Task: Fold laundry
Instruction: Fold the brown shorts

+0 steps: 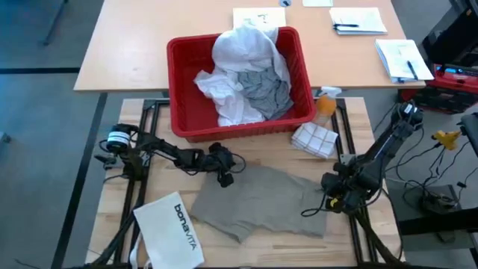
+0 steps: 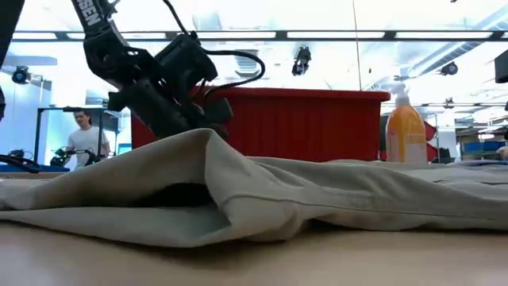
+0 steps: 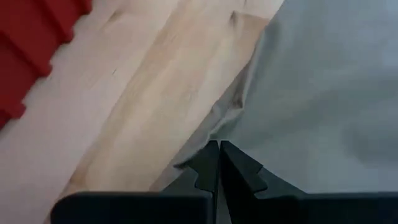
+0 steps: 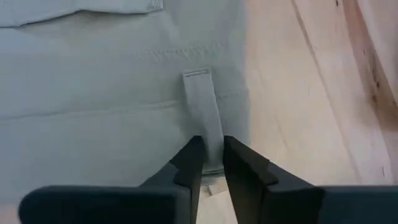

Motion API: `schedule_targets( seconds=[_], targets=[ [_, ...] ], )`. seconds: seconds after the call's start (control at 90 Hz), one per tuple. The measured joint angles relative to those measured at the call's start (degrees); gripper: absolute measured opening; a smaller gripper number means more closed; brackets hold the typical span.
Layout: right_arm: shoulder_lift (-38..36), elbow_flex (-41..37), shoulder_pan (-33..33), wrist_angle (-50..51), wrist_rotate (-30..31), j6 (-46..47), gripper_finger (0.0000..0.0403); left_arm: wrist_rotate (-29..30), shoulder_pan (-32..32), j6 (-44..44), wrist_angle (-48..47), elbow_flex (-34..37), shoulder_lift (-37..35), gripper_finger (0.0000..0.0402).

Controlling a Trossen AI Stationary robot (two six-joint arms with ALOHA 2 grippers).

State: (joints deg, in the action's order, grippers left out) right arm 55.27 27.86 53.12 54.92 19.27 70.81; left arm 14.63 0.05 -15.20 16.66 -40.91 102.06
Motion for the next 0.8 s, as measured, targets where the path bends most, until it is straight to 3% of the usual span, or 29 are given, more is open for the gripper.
schedule_targets(
  seconds=[0.289, 0.578, 0.8],
  targets=[
    [0.11, 0.63, -1.07, 0.18, -3.14, -1.86, 0.0007, -1.74, 0.0, -0.35, -2.98, 0.17, -3.61, 0.0],
    [0.11, 4.47, -2.56, 4.27, 6.48, 5.77, 0.0001, -3.11, 0.0, -1.06, -5.85, 0.2, -4.12, 0.0],
    [0.04, 6.78, -2.54, 5.26, 3.56, 9.22, 0.0002, -7.95, -0.1, -5.7, -7.06, 0.2, -9.63, 0.0]
  ],
)
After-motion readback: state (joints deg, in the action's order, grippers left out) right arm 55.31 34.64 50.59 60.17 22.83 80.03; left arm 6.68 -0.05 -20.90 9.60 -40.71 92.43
